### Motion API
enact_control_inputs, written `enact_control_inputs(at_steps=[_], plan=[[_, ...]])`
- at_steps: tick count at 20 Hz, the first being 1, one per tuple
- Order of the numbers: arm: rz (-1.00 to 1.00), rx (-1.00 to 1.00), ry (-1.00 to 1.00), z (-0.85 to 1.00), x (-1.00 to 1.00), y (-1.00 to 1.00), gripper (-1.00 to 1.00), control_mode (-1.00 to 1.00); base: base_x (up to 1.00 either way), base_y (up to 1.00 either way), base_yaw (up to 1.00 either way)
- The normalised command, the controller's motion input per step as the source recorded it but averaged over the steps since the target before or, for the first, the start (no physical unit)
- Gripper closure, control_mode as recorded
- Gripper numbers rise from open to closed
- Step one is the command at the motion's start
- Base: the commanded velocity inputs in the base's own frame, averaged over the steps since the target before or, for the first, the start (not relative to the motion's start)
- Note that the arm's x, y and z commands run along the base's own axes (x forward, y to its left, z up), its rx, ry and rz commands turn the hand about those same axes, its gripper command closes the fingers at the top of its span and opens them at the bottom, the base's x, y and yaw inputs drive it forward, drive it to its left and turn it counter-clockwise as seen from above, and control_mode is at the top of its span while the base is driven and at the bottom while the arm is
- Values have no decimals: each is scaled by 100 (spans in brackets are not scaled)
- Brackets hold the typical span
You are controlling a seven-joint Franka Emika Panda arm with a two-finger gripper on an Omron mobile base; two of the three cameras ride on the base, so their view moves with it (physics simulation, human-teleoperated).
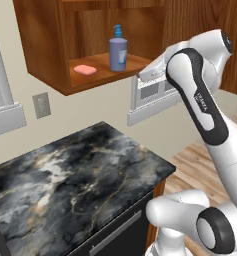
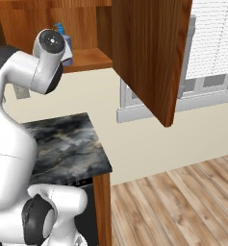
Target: Pick up the bar soap and soap dispenser from the sink, and place them back in the cabinet, and close the cabinet door.
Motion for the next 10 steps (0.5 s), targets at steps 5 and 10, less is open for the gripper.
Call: enact_control_inputs(at_steps=[5,10], plan=[[0,2,0,8,-29,-39,-100,-100,0,0,0],[0,1,0,6,-25,-30,-100,-100,0,0,0]])
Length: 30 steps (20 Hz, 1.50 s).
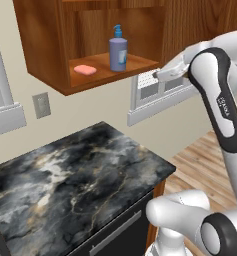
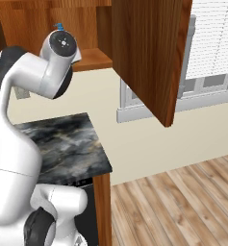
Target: Pick up the bar soap and soap dispenser from the sink, and place them back in the cabinet, and close the cabinet door.
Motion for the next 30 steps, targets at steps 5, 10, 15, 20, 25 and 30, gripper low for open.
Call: enact_control_inputs(at_steps=[5,10,15,20,25,30], plan=[[0,1,0,2,-25,-27,-100,-100,0,0,0],[0,1,0,1,-34,-28,-100,-100,0,0,0],[0,1,0,0,-42,-31,-100,-100,0,0,0],[0,0,0,0,-34,-21,-100,-100,0,0,0],[0,0,0,0,-21,-17,-100,-100,0,0,0],[0,0,0,0,-33,-24,-100,-100,0,0,0]])
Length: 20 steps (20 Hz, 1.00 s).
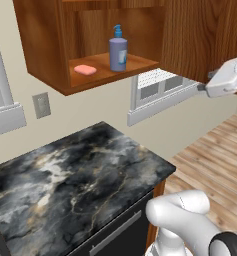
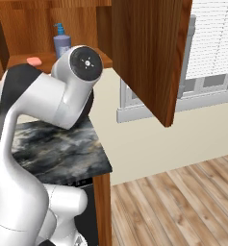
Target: Pick up the bar soap and soap dispenser from the sink, and place them back in the cabinet, and close the cabinet door.
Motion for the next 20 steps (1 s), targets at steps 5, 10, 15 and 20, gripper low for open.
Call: enact_control_inputs(at_steps=[5,10,15,20], plan=[[0,1,-2,0,-42,-32,-100,-100,0,0,0],[0,0,-3,0,-34,-30,-100,-100,0,0,0],[-3,0,-4,0,-32,-31,-100,-100,0,0,0],[-3,0,-1,0,-35,-30,-100,-100,0,0,0]])
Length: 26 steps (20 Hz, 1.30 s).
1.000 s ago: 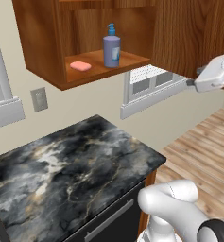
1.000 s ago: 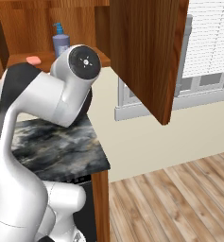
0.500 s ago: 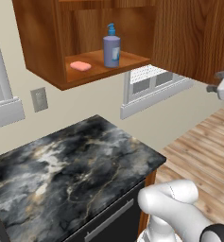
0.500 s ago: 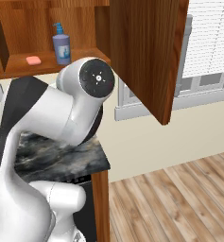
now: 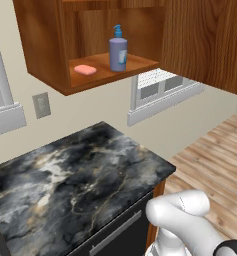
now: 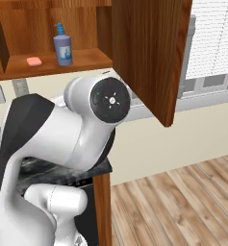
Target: Pick up the bar soap and soap dispenser from the sink, and place them back in the cabinet, and close the cabinet door.
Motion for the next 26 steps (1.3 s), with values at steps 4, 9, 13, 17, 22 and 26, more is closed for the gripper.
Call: enact_control_inputs(at_steps=[4,9,13,17,22,26], plan=[[-5,0,-1,0,-30,-25,-100,-100,0,0,0],[-7,0,-4,0,-30,-26,-100,-100,0,0,0],[-7,0,-6,0,-37,-33,-100,-100,0,0,0],[-6,0,-10,-2,-36,-38,-100,-100,0,0,0],[-4,0,-14,-6,-24,-42,-100,-100,0,0,0],[-1,0,-15,-4,-14,-40,-100,-100,0,0,0]])
